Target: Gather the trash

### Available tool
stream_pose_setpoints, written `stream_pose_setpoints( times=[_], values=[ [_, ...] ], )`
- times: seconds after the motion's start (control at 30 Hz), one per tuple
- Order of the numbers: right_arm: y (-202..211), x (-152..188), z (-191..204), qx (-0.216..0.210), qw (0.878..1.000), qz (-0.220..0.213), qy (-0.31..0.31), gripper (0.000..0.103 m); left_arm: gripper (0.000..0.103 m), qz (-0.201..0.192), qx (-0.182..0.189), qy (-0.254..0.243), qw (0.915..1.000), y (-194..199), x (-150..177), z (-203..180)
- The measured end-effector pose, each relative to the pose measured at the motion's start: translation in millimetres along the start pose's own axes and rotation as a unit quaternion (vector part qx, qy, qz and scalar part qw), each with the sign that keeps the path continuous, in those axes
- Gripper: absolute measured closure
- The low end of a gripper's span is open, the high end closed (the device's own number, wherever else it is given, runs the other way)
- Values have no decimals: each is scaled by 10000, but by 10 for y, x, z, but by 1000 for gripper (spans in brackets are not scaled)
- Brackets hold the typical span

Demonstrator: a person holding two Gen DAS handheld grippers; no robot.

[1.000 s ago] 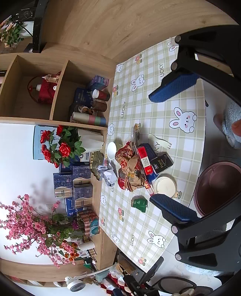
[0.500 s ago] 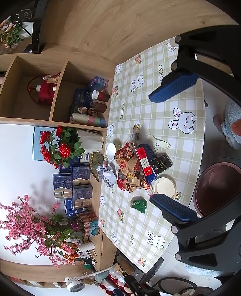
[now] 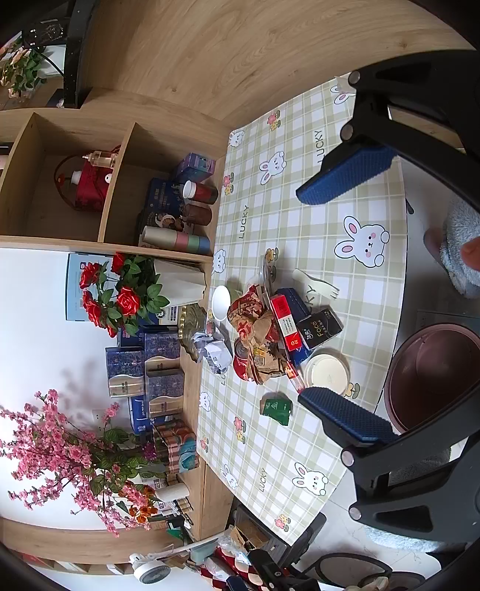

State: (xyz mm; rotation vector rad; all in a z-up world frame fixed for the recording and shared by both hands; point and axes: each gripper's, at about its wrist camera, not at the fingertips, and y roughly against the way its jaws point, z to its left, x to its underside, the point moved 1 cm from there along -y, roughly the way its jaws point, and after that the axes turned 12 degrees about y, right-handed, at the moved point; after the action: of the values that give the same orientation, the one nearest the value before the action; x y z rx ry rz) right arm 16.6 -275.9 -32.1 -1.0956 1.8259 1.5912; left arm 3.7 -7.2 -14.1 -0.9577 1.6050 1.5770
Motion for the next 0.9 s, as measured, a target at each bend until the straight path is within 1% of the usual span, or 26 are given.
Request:
stream_pose_setpoints(
  times=[0.5, 0.73, 0.9],
  values=[
    [12, 12, 7, 29, 10000, 4, 2, 5, 5, 14, 10, 1, 10000, -3, -12, 12],
    [-15, 42, 23, 61, 10000, 34, -34, 5, 5, 58, 22, -78, 10000, -117, 157, -90],
    [-81, 59, 42, 88, 9999, 116, -27, 5, 5, 133, 36, -107, 9998, -139, 175, -88]
  ],
)
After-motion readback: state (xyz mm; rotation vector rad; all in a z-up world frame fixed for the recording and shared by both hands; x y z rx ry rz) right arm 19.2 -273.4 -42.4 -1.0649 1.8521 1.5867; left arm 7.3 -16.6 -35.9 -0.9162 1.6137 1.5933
